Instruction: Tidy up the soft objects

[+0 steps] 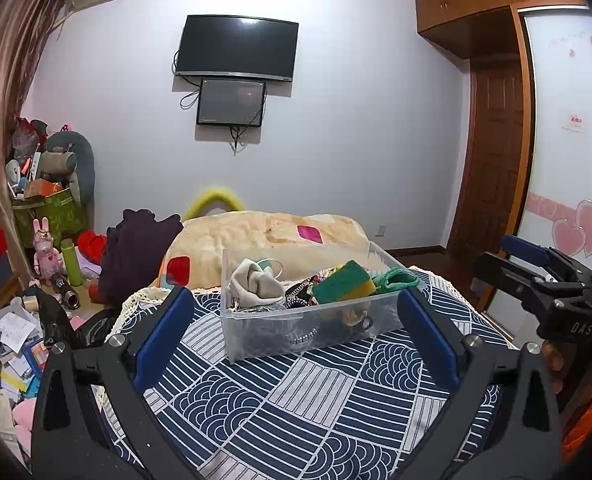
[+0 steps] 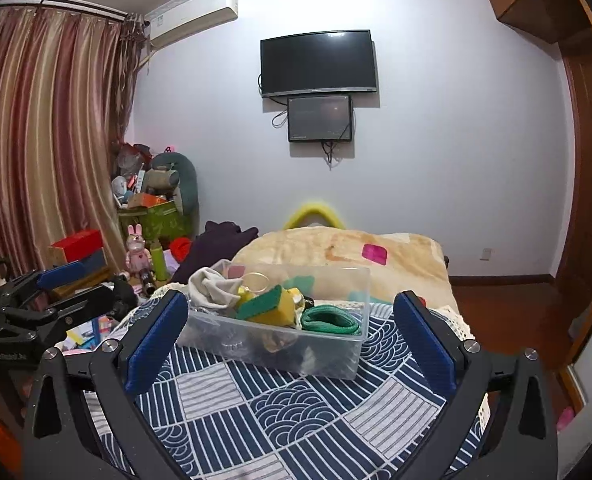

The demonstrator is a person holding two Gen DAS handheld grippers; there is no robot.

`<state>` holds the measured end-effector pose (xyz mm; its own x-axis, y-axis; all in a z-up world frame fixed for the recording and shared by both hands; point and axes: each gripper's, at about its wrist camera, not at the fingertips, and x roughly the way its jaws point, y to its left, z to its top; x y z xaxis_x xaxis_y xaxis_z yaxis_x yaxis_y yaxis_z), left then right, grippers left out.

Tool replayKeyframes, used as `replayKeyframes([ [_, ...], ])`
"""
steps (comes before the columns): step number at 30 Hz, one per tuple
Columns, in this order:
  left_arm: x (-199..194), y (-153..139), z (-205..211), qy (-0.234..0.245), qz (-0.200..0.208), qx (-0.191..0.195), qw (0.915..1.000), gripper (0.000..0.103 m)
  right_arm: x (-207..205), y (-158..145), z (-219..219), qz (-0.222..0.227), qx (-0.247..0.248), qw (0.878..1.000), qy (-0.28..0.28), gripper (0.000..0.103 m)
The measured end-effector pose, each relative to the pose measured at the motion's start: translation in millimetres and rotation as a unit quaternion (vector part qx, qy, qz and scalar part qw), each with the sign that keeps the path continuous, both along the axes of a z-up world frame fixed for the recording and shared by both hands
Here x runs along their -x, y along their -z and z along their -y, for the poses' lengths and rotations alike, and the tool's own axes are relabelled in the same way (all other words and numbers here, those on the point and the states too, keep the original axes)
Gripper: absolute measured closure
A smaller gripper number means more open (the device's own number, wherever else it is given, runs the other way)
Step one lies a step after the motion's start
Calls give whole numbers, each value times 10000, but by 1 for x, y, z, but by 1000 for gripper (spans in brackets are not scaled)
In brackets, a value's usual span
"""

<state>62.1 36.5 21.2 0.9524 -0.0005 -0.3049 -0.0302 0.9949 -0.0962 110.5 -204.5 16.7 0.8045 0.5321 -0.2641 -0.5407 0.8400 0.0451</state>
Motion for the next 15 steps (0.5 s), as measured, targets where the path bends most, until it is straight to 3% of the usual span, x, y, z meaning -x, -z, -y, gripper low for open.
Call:
replayKeyframes([
  [15, -3, 6, -6, -8, -60, 167, 9998, 0, 6, 5, 0, 15, 18, 10000, -8, 0],
])
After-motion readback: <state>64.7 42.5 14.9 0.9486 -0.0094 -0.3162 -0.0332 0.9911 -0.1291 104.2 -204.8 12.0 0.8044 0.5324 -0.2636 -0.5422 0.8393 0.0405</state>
